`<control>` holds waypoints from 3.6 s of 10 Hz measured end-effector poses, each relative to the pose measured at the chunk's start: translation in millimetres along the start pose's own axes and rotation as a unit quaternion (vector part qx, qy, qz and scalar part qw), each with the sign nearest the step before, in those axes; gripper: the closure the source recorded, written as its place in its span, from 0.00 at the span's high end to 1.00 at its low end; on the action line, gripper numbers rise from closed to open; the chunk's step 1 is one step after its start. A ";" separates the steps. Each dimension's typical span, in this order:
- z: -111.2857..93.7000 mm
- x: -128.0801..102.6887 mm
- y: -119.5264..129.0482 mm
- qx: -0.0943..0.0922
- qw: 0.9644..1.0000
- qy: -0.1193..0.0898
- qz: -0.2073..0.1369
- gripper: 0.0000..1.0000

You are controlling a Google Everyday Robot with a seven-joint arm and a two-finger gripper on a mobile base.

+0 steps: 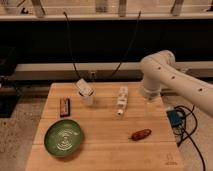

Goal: Move the arm in a circular motion

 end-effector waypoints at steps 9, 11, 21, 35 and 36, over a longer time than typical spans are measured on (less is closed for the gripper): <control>0.1 0.6 -0.3 0.000 1.000 0.001 -0.012 0.80; -0.4 0.4 -1.0 0.000 1.000 0.000 -0.014 0.80; -1.1 1.6 -3.0 0.001 1.000 0.000 -0.027 0.80; 0.9 2.0 -6.7 0.001 0.999 -0.002 -0.039 0.80; 1.2 1.7 -6.5 0.000 0.999 -0.002 -0.040 0.80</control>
